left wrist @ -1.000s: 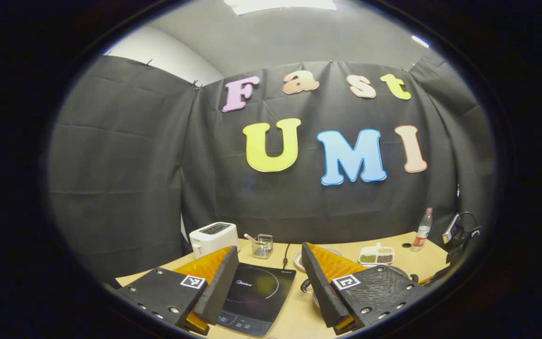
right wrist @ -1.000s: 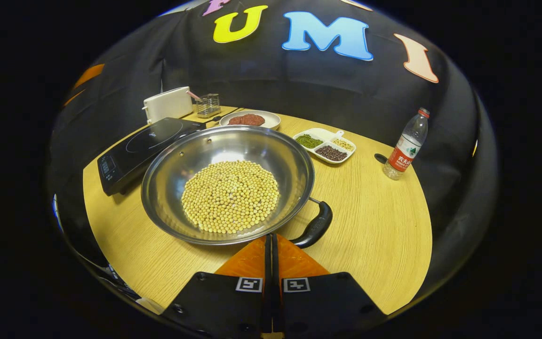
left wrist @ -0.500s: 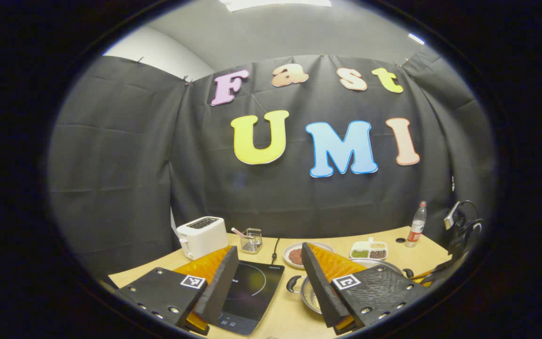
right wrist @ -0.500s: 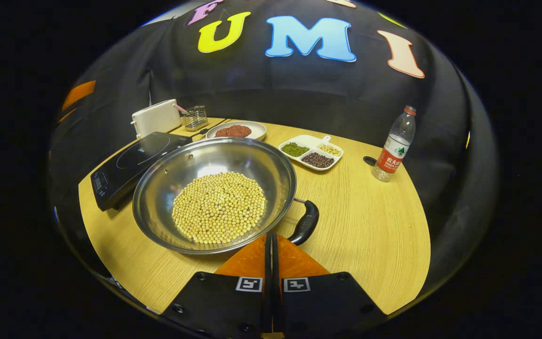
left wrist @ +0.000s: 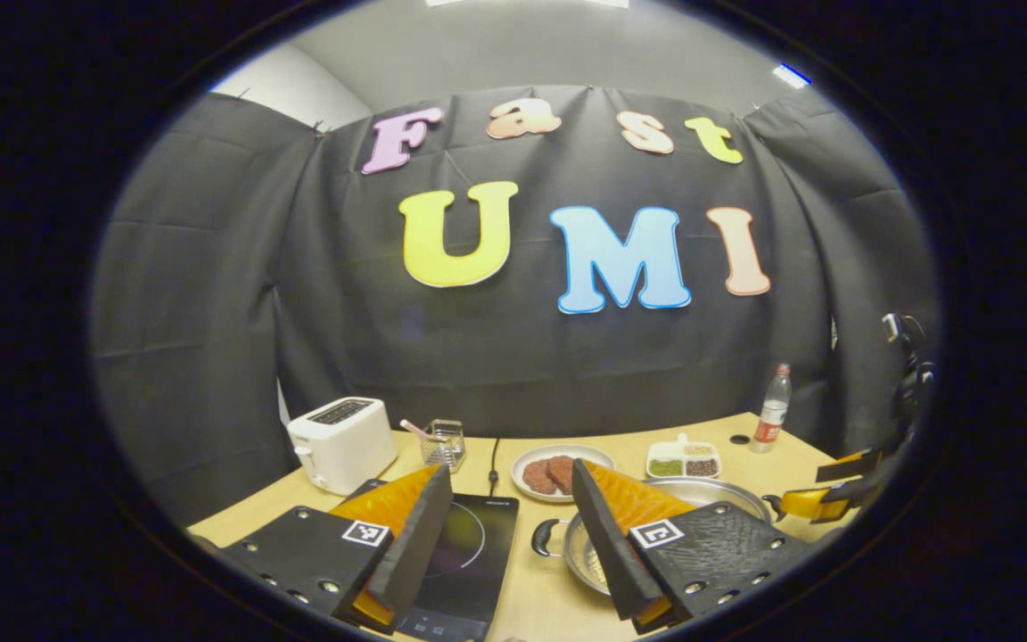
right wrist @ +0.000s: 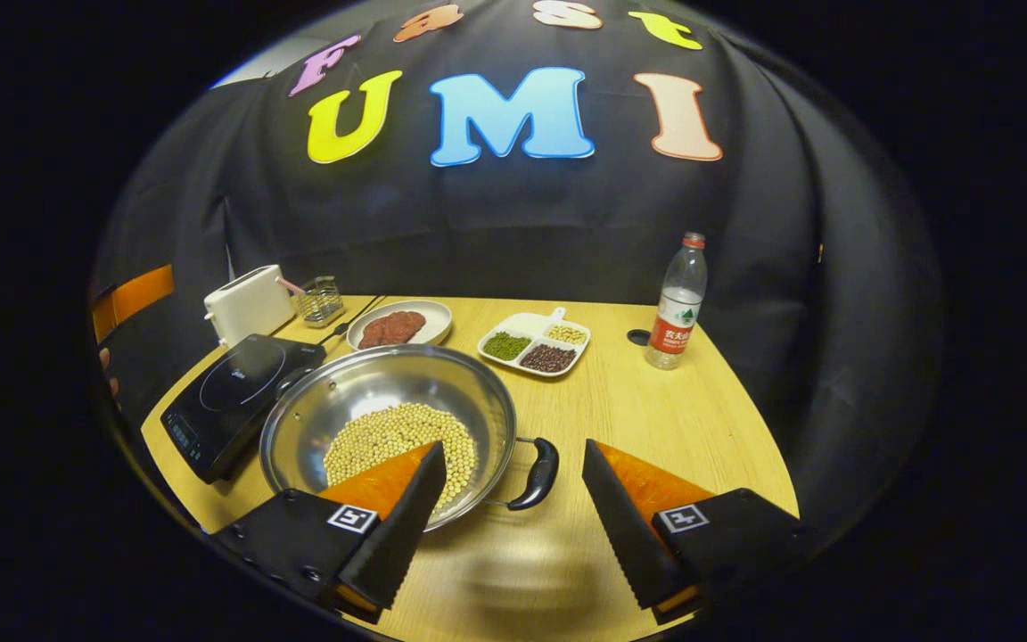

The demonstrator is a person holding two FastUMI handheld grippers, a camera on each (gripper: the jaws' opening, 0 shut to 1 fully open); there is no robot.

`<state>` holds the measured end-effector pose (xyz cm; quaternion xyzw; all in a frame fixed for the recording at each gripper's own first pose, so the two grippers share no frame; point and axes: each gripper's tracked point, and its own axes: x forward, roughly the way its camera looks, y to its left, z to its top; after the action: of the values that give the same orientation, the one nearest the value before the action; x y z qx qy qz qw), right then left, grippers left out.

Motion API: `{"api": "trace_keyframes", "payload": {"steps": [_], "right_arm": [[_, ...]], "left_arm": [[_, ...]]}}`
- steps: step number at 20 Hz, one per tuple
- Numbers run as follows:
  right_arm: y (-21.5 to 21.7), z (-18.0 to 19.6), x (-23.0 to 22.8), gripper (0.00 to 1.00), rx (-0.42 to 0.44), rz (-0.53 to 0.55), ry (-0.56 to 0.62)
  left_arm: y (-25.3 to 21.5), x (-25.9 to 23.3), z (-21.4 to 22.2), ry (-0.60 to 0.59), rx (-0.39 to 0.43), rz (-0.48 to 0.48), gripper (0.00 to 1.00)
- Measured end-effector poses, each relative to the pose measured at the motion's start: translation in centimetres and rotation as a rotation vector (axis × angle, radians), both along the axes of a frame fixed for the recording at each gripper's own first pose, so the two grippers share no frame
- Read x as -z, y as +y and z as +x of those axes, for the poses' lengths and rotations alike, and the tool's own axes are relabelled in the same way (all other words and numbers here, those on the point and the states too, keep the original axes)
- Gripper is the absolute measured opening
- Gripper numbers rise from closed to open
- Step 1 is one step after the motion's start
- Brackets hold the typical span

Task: First push the handle of the pot to place it horizontally, then grasp the pot with both hands and set it on the induction cooktop.

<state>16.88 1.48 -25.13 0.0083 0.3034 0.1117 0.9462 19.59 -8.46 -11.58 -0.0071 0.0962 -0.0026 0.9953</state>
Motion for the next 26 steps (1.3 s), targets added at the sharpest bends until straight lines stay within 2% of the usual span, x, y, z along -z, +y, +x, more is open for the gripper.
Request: {"api": "trace_keyframes", "payload": {"steps": [3,4,5,7,11,16,17,18,19,20,21,26], "right_arm": [[0.0,0.0,-0.3,0.97,0.045,-0.008,0.003],[0.1,0.0,-0.2,0.93,0.056,-0.012,0.008],[0.1,0.1,0.0,0.96,0.068,-0.019,0.013],[0.2,0.2,0.2,0.97,0.088,-0.028,0.022],[0.5,0.8,0.8,0.97,0.124,-0.044,0.034],[0.6,1.7,1.8,0.97,0.16,-0.048,0.063],[0.6,1.9,2.1,0.97,0.163,-0.048,0.068],[0.7,2.1,2.3,0.97,0.166,-0.05,0.073],[0.6,2.1,2.7,0.97,0.169,-0.054,0.08],[0.7,2.2,2.9,0.97,0.17,-0.054,0.09],[0.8,2.4,3.2,0.97,0.173,-0.056,0.095],[1.3,2.8,4.3,0.97,0.17,-0.068,0.118]], "left_arm": [[-0.3,1.8,1.6,0.034,0.061,-0.016,0.83],[-0.4,2.6,2.3,0.054,0.081,-0.019,0.83],[-0.6,3.3,2.7,0.069,0.102,-0.024,0.83],[-1.1,4.6,3.7,0.098,0.139,-0.032,0.8],[-1.8,7.3,5.5,0.157,0.193,-0.05,0.83],[-2.8,10.9,7.5,0.236,0.24,-0.058,0.83],[-2.9,11.6,7.8,0.252,0.244,-0.059,0.8],[-3.0,12.4,8.1,0.266,0.251,-0.063,0.83],[-3.2,12.9,8.5,0.281,0.257,-0.069,0.8],[-3.4,13.5,8.5,0.298,0.265,-0.075,0.83],[-3.6,14.1,8.6,0.315,0.273,-0.083,0.8],[-4.4,18.1,8.9,0.411,0.294,-0.099,0.83]]}}
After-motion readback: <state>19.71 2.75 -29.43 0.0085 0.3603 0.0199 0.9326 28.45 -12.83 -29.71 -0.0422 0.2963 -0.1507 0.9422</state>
